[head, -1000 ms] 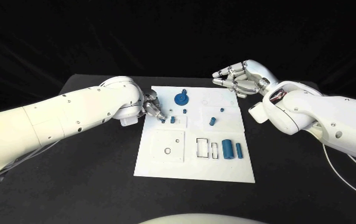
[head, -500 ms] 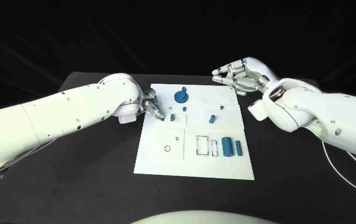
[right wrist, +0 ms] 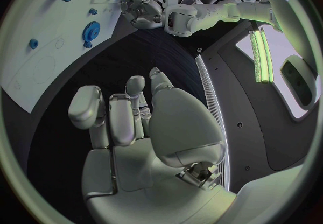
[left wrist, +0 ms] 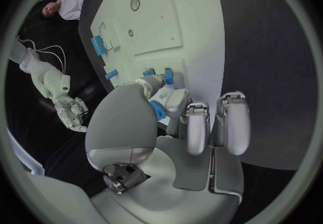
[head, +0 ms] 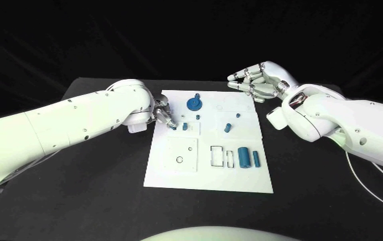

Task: Assemble the parts on the task board

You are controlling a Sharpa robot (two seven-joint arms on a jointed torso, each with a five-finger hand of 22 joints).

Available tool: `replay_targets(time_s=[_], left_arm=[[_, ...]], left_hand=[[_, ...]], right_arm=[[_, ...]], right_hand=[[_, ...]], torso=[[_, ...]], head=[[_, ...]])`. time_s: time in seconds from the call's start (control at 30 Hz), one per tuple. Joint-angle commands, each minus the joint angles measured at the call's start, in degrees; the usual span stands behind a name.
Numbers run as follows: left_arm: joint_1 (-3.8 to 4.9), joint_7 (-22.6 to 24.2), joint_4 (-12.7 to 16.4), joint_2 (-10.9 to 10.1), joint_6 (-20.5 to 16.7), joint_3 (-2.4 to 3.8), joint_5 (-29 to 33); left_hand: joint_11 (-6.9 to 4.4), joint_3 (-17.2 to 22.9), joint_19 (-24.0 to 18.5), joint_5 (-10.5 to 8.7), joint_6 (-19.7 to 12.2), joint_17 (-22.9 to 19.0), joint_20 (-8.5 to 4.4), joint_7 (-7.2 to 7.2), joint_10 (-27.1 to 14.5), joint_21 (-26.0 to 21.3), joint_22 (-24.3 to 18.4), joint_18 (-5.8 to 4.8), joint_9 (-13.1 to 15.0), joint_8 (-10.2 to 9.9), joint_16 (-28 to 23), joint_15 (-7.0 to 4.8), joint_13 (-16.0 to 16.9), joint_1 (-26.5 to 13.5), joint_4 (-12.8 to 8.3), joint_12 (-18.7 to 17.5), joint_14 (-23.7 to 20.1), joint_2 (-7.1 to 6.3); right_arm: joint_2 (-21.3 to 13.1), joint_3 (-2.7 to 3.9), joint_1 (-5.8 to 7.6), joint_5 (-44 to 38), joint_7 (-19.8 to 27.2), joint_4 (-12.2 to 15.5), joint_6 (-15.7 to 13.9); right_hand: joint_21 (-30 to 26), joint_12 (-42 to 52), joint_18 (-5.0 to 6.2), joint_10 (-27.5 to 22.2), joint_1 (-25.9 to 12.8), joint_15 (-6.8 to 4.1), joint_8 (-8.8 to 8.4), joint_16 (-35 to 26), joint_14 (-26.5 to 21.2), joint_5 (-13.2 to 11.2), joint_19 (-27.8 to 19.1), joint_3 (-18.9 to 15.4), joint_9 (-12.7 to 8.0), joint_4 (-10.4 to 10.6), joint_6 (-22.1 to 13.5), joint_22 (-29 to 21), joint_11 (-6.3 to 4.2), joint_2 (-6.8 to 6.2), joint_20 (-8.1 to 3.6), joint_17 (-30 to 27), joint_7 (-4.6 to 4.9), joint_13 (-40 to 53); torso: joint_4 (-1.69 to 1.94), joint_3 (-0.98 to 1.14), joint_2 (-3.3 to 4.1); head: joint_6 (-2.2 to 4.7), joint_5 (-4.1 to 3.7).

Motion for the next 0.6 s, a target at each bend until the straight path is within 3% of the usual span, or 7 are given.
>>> replay_targets(time_s=[0.03, 0.2, 0.6], left_arm=[[-0.31, -0.74, -0.12, 0.32, 2.18, -0.21, -0.16], [-0.31, -1.44, -0.35, 0.71, 2.41, -0.21, 0.59], [-0.28, -2.62, -1.09, 1.88, 2.43, -0.24, 1.02]], left_hand=[[-0.15, 7.91, 3.37, 0.22, 0.20, 15.09, -0.24, -0.37, 0.44, 0.14, 10.62, -0.20, -0.04, 0.14, 0.14, -0.33, 0.17, -0.14, -8.34, 0.27, 6.12, 0.56], [-0.25, 6.96, 3.44, 0.10, 0.98, 15.09, -0.22, -0.68, 1.06, 0.27, 10.76, -0.25, -0.09, 0.15, 0.14, -0.35, 0.86, -1.91, -7.70, 0.94, 6.12, 0.65], [-0.98, -2.91, 3.78, -0.18, 3.35, 15.09, -0.63, -1.67, 1.60, 0.86, 11.40, -0.44, -0.90, -0.89, 0.14, -0.96, 1.64, -8.13, -3.56, 1.48, 6.12, 1.03]], right_arm=[[0.05, 0.00, -0.04, -0.22, 0.26, 0.08, 0.77], [0.04, 0.00, -0.04, -0.22, 0.25, 0.13, 0.76], [-0.03, 0.00, -0.04, -0.22, 0.29, 0.29, 0.69]], right_hand=[[-0.35, 0.20, 0.31, 0.06, 0.02, 0.21, 0.12, -0.25, 1.40, 0.27, -0.36, -0.04, 0.00, 0.16, -0.17, -0.04, 0.02, 0.68, -0.12, 0.05, 0.24, 0.06], [-0.35, 0.20, 0.31, 0.06, 0.02, 0.21, 0.12, -0.25, 1.40, 0.27, -0.36, -0.04, 0.00, 0.16, -0.17, -0.04, 0.02, 0.68, -0.12, 0.05, 0.24, 0.06], [-0.43, 0.05, 0.33, -0.02, 0.05, 0.21, 0.14, -0.33, 1.40, 0.30, -0.42, -0.07, 0.01, 0.21, -0.14, -0.17, 0.01, 0.73, -0.12, -0.05, 0.22, -0.12]], torso=[[-0.01, 0.01, -0.01], [0.01, 0.03, -0.01], [-0.02, 0.02, -0.01]], head=[[-0.35, -0.14], [-0.29, 0.10], [-0.40, 0.11]])
